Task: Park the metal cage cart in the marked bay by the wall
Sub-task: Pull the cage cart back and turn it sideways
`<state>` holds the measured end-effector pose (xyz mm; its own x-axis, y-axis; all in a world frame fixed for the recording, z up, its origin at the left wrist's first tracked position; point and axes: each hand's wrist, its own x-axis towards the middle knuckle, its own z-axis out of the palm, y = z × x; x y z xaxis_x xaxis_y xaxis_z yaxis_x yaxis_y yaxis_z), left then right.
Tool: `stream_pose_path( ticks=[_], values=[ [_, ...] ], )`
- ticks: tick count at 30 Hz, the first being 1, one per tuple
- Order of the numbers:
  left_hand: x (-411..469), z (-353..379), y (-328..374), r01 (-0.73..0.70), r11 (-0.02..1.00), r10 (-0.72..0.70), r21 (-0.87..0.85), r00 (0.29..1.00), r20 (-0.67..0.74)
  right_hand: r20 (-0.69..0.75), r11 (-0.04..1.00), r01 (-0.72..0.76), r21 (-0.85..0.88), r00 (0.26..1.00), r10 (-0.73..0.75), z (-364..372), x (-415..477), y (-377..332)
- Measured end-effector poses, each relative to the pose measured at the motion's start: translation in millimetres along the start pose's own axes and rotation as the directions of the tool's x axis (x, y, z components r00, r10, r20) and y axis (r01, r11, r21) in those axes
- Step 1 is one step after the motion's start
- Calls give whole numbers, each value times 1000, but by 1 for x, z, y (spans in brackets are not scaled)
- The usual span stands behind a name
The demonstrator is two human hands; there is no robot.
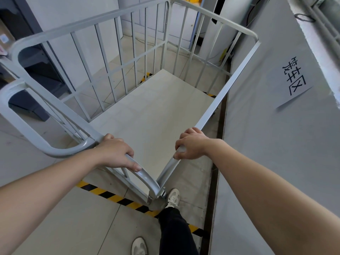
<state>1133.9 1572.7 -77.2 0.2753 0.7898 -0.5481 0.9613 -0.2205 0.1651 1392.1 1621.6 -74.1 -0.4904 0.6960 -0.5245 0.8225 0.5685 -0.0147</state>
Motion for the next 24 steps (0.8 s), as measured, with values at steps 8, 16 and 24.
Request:
stream_pose_path(
  ticks=[8, 16, 24],
  values=[
    [7, 12, -10, -14, 1000, 14, 8, 999, -44, 7, 1000, 16, -14, 1000, -15, 3, -2, 0],
    [10, 13, -10, -16, 1000, 17, 9, 997, -69, -14, 1000, 23, 10, 1000, -22, 4, -1, 3],
    [10, 11, -8, -5, 1000, 5, 6, 998, -65, -13, 999, 33, 38, 999, -33, 4, 1, 7]
  ],
)
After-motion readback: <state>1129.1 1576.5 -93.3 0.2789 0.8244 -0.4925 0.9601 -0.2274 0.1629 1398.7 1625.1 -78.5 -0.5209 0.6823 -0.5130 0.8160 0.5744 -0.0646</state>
